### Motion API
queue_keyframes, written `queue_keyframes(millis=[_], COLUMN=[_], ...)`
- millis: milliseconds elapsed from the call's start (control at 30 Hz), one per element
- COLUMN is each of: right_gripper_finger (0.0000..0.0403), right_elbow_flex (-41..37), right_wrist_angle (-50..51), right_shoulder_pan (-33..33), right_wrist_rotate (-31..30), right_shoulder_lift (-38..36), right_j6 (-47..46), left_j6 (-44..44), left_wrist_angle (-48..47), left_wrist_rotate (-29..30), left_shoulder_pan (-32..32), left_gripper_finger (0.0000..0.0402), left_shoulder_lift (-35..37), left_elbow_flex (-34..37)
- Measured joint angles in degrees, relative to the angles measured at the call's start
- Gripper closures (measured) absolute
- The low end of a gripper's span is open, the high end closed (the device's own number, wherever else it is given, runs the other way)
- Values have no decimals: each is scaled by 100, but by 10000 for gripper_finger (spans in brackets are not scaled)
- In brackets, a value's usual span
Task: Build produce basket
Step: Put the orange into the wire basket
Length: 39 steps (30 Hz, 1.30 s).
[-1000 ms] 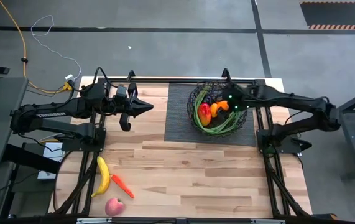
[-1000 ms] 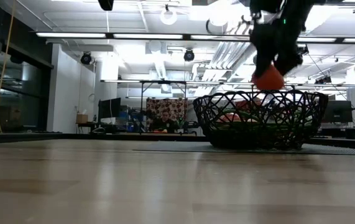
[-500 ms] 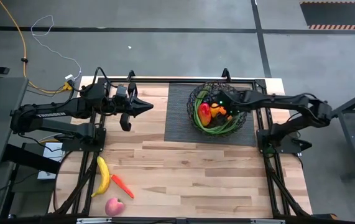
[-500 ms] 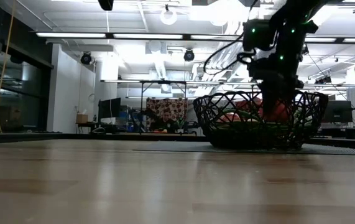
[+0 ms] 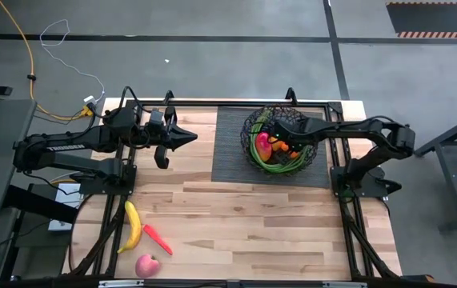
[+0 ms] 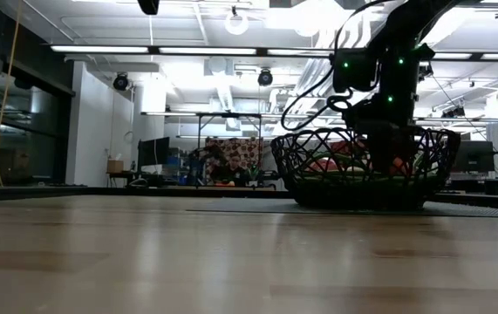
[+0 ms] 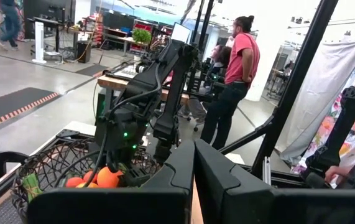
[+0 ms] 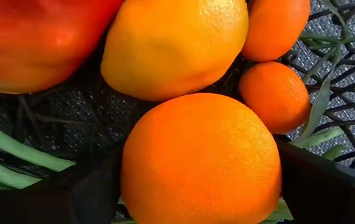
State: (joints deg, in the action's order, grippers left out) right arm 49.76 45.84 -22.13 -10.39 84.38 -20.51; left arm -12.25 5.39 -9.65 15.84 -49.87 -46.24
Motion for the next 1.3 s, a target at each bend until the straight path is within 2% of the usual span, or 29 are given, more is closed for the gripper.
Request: queue_keyframes(millis=[533,767,1033,1300], right_gripper_finger=[44,8,4,4], right_elbow_flex=[0,0,3,587], right_wrist_angle=[17,149,147,605], right_shoulder_pan=[-2,0,-2,-2], right_wrist_rotate=[-9,-172,-188,-667], right_shoulder_lift=[-11,-11,-11,-98], right_j6=[105,-9,-9,553], left_j6=[0,0,0,0], left_wrist_angle=[-2,-2,-24,-267], left_wrist_rotate=[-2,-21,-26,-28], left_shoulder_pan=[0,0,0,0], left_gripper_finger=[402,402,402,401], left_shoulder_lift=[0,0,0,0], left_elbow_flex=[0,0,0,2])
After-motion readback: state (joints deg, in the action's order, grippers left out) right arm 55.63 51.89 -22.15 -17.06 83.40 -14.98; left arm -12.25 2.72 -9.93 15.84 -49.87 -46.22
